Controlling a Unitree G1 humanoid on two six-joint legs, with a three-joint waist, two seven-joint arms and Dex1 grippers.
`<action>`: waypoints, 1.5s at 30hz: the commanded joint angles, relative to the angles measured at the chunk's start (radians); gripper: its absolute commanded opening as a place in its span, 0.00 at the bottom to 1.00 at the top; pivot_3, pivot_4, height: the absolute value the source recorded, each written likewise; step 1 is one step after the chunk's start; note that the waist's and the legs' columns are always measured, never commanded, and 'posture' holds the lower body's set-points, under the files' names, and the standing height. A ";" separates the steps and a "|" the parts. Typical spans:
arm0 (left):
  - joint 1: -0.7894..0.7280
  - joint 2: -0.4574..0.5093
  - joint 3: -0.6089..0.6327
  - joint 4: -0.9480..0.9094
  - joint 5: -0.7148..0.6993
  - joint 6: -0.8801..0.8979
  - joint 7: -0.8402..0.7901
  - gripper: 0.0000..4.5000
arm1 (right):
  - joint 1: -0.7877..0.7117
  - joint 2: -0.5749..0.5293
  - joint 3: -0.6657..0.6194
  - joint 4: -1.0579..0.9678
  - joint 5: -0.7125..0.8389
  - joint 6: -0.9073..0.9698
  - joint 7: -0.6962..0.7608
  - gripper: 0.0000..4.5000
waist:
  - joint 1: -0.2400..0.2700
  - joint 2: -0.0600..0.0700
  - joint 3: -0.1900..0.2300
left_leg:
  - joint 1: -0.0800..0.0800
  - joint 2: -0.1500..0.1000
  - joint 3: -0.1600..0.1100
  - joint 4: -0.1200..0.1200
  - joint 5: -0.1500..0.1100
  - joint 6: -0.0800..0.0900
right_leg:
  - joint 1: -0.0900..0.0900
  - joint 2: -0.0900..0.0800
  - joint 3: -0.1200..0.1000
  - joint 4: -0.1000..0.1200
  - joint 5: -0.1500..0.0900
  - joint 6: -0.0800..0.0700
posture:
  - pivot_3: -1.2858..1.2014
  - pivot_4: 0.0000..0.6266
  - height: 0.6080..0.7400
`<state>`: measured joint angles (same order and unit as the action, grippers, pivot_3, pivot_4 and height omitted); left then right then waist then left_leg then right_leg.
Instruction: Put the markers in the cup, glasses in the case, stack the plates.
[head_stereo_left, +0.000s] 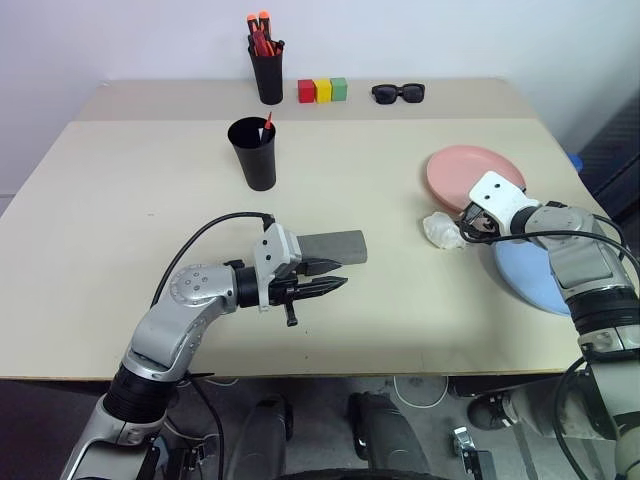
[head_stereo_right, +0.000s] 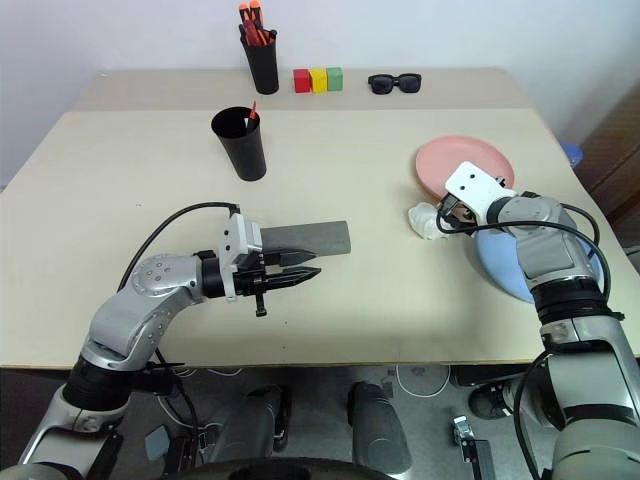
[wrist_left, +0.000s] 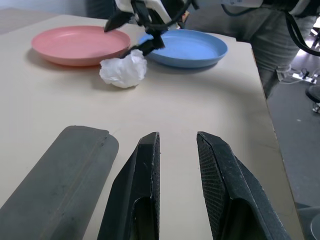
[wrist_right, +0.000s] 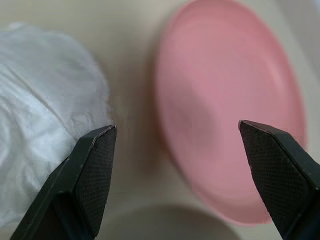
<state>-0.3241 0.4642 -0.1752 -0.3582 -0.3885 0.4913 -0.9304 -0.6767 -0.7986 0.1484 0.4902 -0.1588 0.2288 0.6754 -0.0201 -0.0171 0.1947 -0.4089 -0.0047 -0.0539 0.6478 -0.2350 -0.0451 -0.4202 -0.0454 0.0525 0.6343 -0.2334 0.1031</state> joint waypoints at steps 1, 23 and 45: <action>-0.015 -0.001 0.006 -0.015 -0.017 -0.016 0.002 0.26 | -0.019 0.015 -0.002 0.050 -0.019 -0.047 -0.011 0.88 | 0.000 0.000 0.000 | 0.000 0.000 0.000 0.000 0.000 0.000 | 0.000 0.000 0.000 0.000 0.000 0.000 | 0.52 0.24 1.00; -0.037 -0.093 0.033 0.002 -0.103 0.006 0.069 0.24 | 0.038 -0.027 -0.095 -0.056 -0.086 -0.238 -0.214 0.01 | 0.005 0.001 0.000 | 0.002 0.000 -0.001 0.000 0.000 0.000 | 0.004 0.000 0.000 -0.001 0.000 0.000 | 0.52 0.24 1.00; -0.146 -0.116 -0.041 0.144 -0.099 -0.035 -0.054 0.24 | 0.811 -0.188 -0.592 -0.852 0.225 0.296 0.164 0.51 | 0.003 0.003 -0.002 | 0.008 0.000 0.000 0.001 0.000 0.001 | 0.011 0.000 0.000 -0.004 -0.003 -0.004 | 0.52 0.24 1.00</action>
<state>-0.4502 0.3489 -0.2190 -0.2010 -0.4879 0.4741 -0.9772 0.1632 -0.9849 -0.4071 -0.3210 0.0552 0.5152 0.8571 -0.0176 -0.0137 0.1932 -0.4011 -0.0048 -0.0541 0.6487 -0.2355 -0.0445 -0.4092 -0.0450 0.0529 0.6303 -0.2366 0.0989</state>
